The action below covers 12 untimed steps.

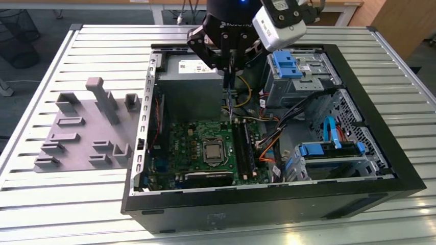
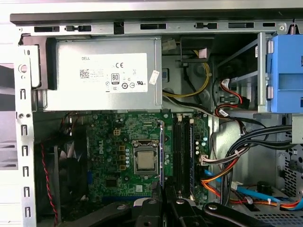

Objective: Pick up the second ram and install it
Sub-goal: 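Insert the second ram into the second slot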

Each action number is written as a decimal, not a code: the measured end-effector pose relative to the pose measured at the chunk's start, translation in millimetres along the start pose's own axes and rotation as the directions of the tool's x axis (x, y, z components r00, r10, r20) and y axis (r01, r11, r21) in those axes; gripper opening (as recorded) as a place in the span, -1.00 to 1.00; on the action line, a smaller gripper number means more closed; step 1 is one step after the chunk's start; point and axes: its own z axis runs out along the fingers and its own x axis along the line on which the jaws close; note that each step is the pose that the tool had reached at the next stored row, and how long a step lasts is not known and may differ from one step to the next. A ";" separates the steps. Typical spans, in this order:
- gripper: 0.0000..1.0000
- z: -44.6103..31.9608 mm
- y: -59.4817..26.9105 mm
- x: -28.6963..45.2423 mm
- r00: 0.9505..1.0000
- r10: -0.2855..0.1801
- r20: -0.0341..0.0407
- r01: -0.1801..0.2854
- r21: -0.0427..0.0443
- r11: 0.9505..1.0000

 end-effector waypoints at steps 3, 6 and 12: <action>-0.73 0.3 0.0 -0.8 1.000 0.005 0.000 -0.005 0.000 1.000; -0.73 1.2 0.1 -2.7 1.000 0.011 0.000 -0.011 0.000 1.000; -0.73 5.5 0.4 -5.2 0.999 0.032 -0.001 -0.032 0.000 0.999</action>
